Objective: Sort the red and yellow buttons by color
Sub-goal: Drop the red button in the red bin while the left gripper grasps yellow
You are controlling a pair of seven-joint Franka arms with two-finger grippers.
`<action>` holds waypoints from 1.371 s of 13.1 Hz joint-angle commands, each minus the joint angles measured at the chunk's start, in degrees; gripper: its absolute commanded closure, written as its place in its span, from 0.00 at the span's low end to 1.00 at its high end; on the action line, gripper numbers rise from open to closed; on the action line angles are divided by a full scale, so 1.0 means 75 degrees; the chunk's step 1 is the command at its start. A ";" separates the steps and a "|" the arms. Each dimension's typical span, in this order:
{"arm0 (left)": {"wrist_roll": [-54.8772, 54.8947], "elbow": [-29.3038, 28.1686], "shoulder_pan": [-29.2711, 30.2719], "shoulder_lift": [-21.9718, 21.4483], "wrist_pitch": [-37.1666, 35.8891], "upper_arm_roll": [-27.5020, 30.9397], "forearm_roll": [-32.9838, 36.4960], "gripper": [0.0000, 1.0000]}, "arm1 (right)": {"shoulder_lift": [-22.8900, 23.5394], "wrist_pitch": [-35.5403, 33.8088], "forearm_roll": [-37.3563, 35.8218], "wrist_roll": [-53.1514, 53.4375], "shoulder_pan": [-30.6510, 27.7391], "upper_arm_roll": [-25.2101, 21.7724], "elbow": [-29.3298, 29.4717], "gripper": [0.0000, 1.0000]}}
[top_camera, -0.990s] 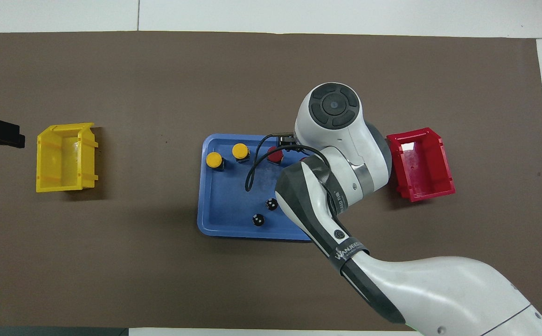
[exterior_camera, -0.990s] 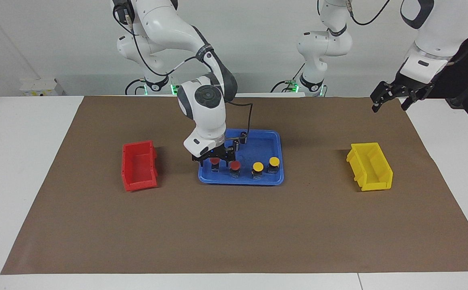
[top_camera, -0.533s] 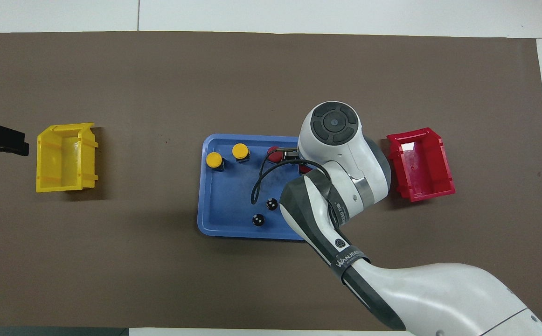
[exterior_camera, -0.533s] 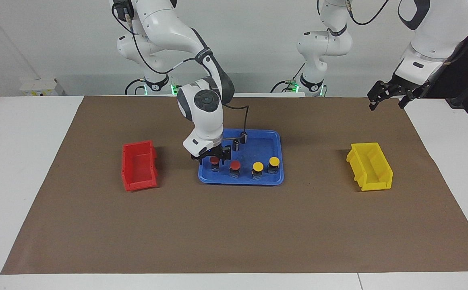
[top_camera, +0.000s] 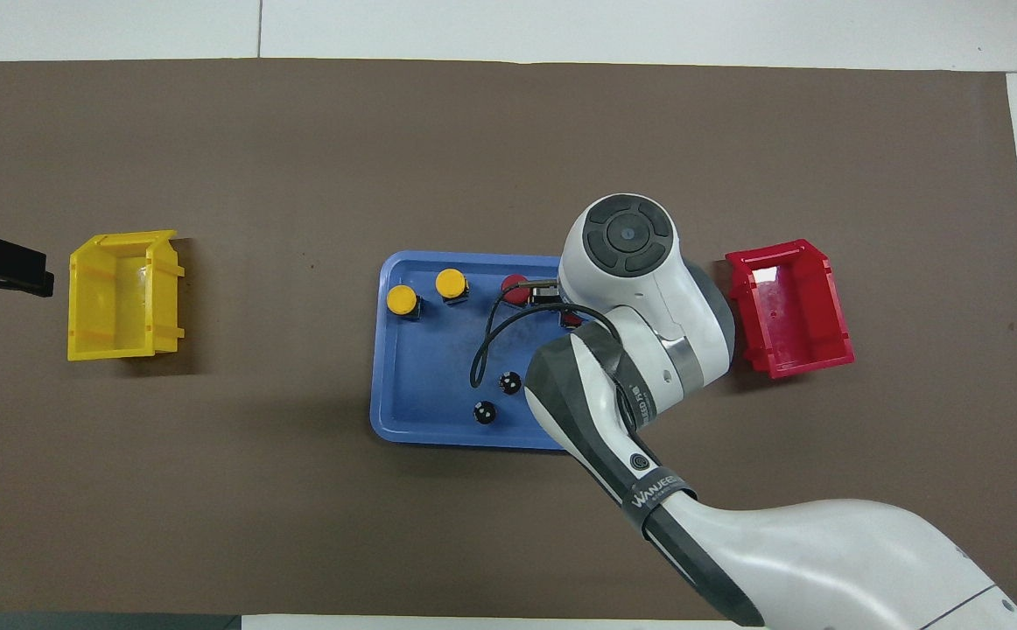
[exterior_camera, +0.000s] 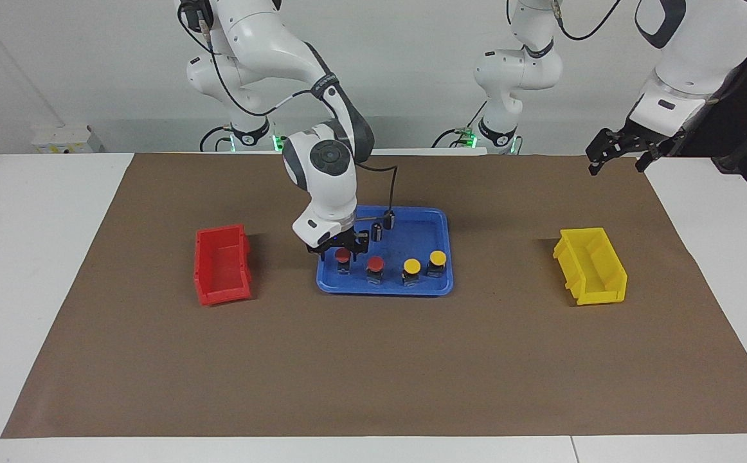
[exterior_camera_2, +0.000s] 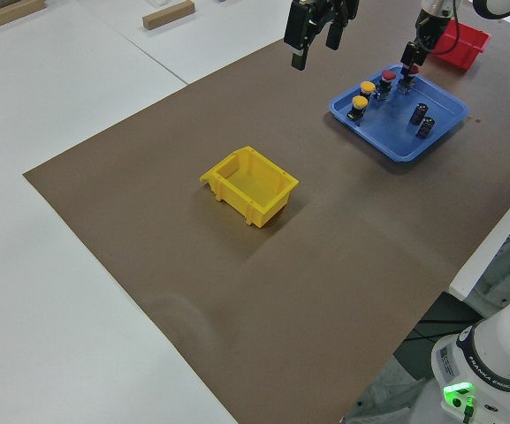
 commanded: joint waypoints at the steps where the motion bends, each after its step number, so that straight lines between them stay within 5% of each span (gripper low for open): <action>1: 0.0042 -0.0222 0.0036 -0.0191 0.0002 -0.0012 0.0153 0.00 | -0.0184 0.0300 0.0157 0.0102 0.0012 0.0090 -0.0262 0.40; 7: 0.0065 -0.0328 -0.0046 -0.0250 0.0025 -0.0024 0.0165 0.00 | -0.0195 0.0196 0.0157 -0.0353 -0.0092 0.0090 -0.0121 0.81; 11: -0.0109 -0.0864 -0.0724 -0.0401 0.0842 -0.0083 0.0130 0.00 | -0.1282 -0.1488 0.0180 -0.1474 -0.1051 0.0090 0.0441 0.81; 13: -0.0961 -0.1415 -0.1472 -0.0344 0.1638 -0.0094 0.0106 0.00 | -0.1915 -0.2041 0.0355 -0.2798 -0.1835 0.0067 0.0093 0.81; 18: -0.2817 -0.1968 -0.3067 0.1119 0.3773 -0.0094 -0.0571 0.15 | -0.2350 -0.1212 0.0509 -0.4604 -0.3126 0.0055 -0.1079 0.81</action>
